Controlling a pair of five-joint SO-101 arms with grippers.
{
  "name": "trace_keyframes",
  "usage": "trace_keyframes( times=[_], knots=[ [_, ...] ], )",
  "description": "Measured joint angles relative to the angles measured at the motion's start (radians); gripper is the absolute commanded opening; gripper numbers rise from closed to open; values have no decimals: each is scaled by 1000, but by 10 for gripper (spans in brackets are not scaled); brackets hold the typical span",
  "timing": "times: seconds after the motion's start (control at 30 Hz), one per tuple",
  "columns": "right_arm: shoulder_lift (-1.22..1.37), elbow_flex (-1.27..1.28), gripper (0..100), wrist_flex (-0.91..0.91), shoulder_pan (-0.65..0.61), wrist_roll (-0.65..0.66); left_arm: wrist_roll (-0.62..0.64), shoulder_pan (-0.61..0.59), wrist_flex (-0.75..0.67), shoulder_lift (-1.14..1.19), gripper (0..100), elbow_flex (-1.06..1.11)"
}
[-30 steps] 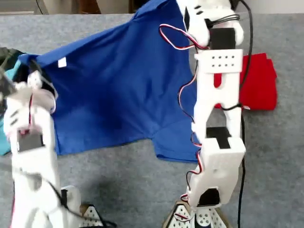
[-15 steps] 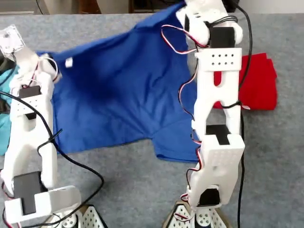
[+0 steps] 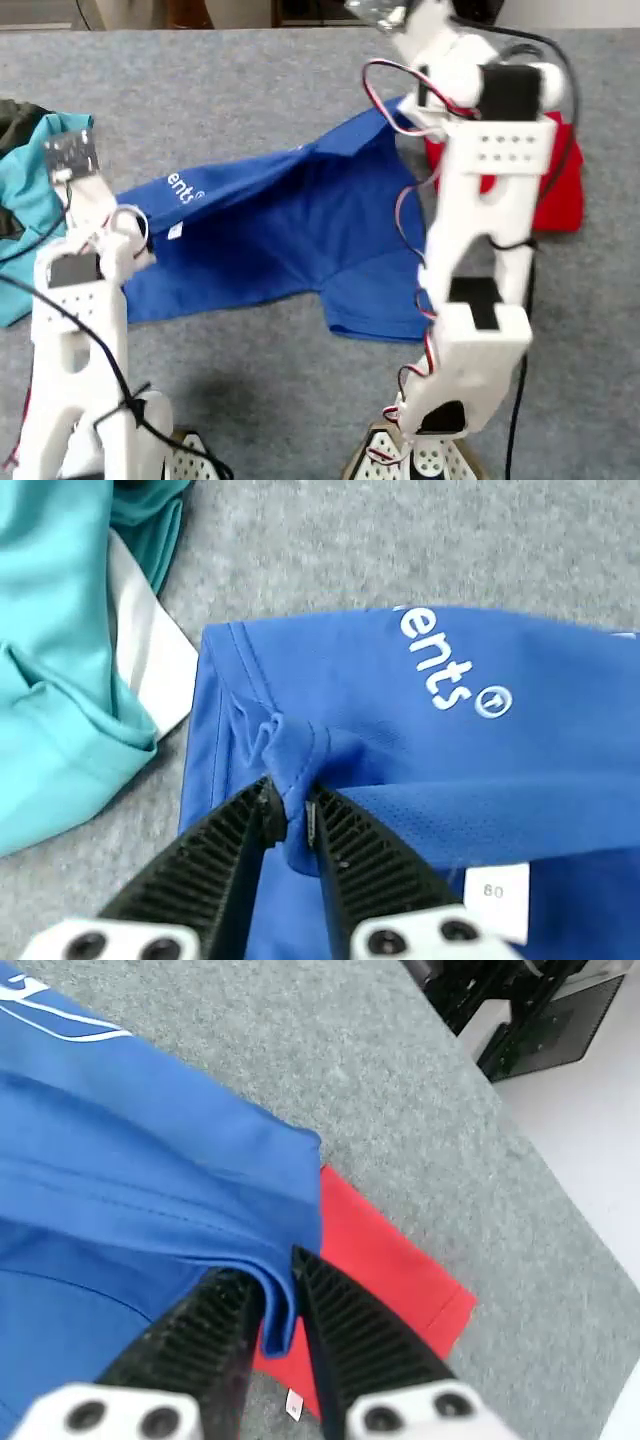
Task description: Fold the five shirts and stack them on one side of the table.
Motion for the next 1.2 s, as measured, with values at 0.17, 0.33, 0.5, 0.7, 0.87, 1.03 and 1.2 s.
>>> trace_keyframes(
  times=[0.17,0.33,0.5,0.7,0.87,1.03,1.2],
  knots=[
    [-232,345,1,0,-2,41,0,0,0,-74,19,69],
    [-508,799,1,-126,-2,57,0,-15,0,-81,19,86],
    [-740,1254,1,-299,-2,63,-8,-55,0,-81,19,87],
    [-918,1587,1,-377,52,117,-118,-55,40,-83,19,107],
    [-1003,1705,1,-385,109,161,-161,-55,37,-83,19,169],
    [-1077,1809,1,-385,117,221,-161,-55,-46,-83,19,241],
    [-1137,1886,1,-385,126,278,-161,-55,-135,-83,19,290]
  ],
)
